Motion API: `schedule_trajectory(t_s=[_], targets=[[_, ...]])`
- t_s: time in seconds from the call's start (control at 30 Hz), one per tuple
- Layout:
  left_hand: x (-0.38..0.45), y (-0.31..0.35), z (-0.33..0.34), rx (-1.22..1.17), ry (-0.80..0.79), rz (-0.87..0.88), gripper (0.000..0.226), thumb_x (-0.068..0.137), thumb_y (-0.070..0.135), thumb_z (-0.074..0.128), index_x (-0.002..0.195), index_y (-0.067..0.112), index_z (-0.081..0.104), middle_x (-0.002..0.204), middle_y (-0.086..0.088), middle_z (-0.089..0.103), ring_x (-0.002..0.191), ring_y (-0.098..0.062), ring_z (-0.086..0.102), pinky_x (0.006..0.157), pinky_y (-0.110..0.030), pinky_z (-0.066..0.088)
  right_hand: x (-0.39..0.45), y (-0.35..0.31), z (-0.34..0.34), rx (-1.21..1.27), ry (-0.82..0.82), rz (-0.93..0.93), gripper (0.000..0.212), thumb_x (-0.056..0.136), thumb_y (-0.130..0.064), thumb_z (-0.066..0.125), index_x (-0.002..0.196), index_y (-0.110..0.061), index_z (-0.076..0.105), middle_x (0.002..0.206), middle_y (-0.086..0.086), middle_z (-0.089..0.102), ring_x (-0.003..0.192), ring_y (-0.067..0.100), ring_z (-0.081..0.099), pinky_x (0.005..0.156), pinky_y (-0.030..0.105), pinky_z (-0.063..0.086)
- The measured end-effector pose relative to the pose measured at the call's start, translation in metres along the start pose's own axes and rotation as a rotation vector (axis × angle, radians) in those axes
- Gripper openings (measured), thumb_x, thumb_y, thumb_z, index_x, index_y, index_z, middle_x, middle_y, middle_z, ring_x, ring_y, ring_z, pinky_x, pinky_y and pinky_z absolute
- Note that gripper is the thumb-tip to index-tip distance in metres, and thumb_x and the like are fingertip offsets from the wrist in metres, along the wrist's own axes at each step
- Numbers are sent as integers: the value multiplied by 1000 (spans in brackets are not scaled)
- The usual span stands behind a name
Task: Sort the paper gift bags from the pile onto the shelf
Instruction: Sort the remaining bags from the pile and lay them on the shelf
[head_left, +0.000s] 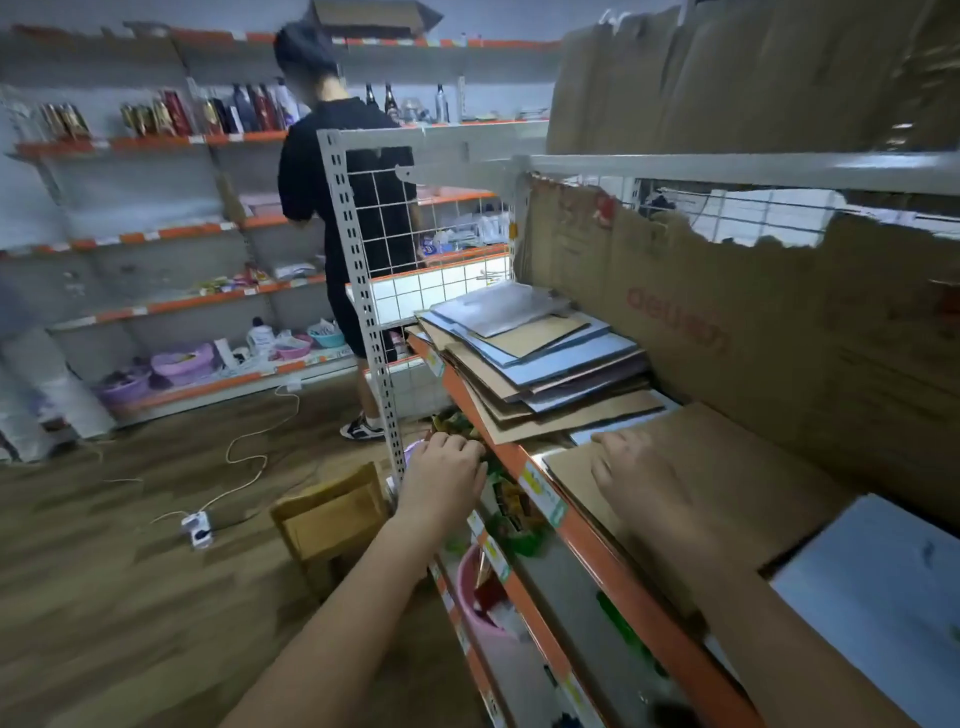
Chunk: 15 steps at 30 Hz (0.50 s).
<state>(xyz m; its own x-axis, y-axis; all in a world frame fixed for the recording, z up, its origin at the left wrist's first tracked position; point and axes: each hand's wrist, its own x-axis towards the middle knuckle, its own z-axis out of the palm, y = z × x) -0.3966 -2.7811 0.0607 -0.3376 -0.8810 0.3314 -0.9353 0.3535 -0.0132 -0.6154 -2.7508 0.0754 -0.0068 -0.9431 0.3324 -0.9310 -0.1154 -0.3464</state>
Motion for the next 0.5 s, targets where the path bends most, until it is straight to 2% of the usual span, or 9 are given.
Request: schedule_trajectory(t_s=[0.07,0.13,0.33,0.43,0.5], targets=[[28,-24,13,1,-15,-18,33,98,35,35,119,22,56,121,2,59,116,-17,49,98,-32,37,33,-5,15,-3,-42,17,26,90,-9,44,104,3,63,102,20,62,100,37,55,87,39,41],[58,-49,27,2,-27,-24,33,98,36,35,117,21,58,120,2,60,114,-18,51,96,-33,39,65,-8,27,-29,-116,51,27,93,-9,41,110,1,60,112,17,58,106,32,51,93,36,37],[167,-133,69,-5,-55,45,35,99,36,31,116,20,57,117,1,61,112,-19,50,94,-32,38,170,-14,71,0,-55,203,36,96,-17,40,129,-5,49,130,11,53,122,24,44,102,28,31],[226,-174,85,-22,-91,107,36,99,34,31,121,20,55,120,0,59,114,-21,48,94,-33,38,222,-17,93,1,-25,342,37,97,-19,41,130,-5,49,131,13,53,122,27,44,100,30,30],[263,-199,94,-46,-116,149,36,99,33,32,122,18,55,120,-2,58,114,-23,47,91,-33,39,255,-14,109,14,-20,476,31,96,-21,42,118,-3,56,119,17,58,111,30,49,89,35,39]])
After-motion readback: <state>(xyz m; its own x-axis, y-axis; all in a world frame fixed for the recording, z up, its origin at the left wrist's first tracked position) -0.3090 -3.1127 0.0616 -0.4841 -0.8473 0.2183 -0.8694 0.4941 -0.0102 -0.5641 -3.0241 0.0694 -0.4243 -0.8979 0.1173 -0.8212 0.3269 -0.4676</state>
